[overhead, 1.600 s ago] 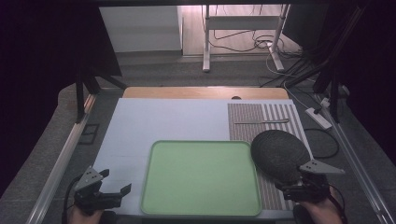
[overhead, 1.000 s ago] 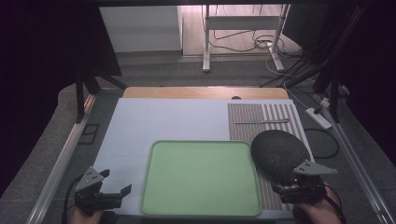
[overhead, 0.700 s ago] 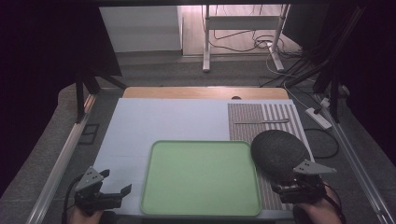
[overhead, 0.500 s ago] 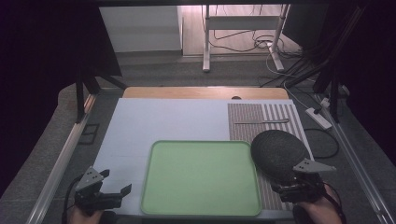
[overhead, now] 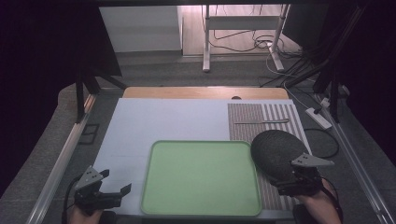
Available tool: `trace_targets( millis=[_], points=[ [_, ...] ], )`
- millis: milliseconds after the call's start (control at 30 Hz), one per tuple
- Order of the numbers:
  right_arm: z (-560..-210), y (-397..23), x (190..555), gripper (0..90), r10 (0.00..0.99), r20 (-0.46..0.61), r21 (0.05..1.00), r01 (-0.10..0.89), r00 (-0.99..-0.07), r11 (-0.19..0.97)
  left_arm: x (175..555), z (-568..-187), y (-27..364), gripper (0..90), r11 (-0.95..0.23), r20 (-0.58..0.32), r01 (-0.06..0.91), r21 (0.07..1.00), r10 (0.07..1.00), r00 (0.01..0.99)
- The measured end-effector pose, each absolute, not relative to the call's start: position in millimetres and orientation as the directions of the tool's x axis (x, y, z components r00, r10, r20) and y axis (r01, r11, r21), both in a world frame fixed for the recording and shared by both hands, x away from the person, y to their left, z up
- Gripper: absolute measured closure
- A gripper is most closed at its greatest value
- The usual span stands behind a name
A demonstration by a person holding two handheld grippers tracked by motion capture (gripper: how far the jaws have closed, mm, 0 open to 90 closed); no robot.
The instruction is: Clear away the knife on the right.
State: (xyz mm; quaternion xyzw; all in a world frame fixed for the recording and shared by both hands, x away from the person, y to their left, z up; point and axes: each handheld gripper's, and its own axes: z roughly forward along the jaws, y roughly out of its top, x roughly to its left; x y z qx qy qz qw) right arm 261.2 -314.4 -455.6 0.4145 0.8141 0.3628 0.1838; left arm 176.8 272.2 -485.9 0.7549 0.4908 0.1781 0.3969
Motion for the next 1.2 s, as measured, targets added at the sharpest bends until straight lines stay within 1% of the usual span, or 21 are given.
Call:
trace_targets(
  millis=[100, 433, 767, 933, 1067, 1200],
  points=[
    [-457.6, -315.2, 265.4, 0.4, 0.804, 0.025, 0.738, 0.553, -0.594, 0.385, 176.8, -485.9, 272.5, 2.3, -0.199, -0.124, 0.601, 0.774, 0.883, 0.453],
    [-458.6, -310.4, 276.4, 0.4, 0.787, 0.005, 0.748, 0.525, -0.616, 0.406, 177.5, -486.1, 272.7, 2.5, -0.198, -0.128, 0.606, 0.771, 0.883, 0.451],
    [-458.0, -308.7, 283.7, 0.4, 0.783, 0.006, 0.754, 0.517, -0.623, 0.405, 178.5, -486.3, 271.7, 2.6, -0.204, -0.126, 0.609, 0.767, 0.882, 0.453],
    [-456.3, -304.7, 293.4, 0.4, 0.776, 0.022, 0.757, 0.518, -0.63, 0.399, 178.9, -486.3, 271.2, 2.6, -0.207, -0.122, 0.61, 0.765, 0.883, 0.453],
    [-456.4, -302.6, 299.3, 0.4, 0.775, 0.016, 0.756, 0.514, -0.632, 0.404, 178.9, -486.3, 271.2, 2.6, -0.208, -0.122, 0.61, 0.764, 0.883, 0.454],
    [-458.4, -301.1, 311.9, 0.3, 0.774, 0.015, 0.737, 0.53, -0.632, 0.419, 179.1, -486.4, 271.3, 2.6, -0.206, -0.124, 0.612, 0.764, 0.883, 0.453]
  ],
)
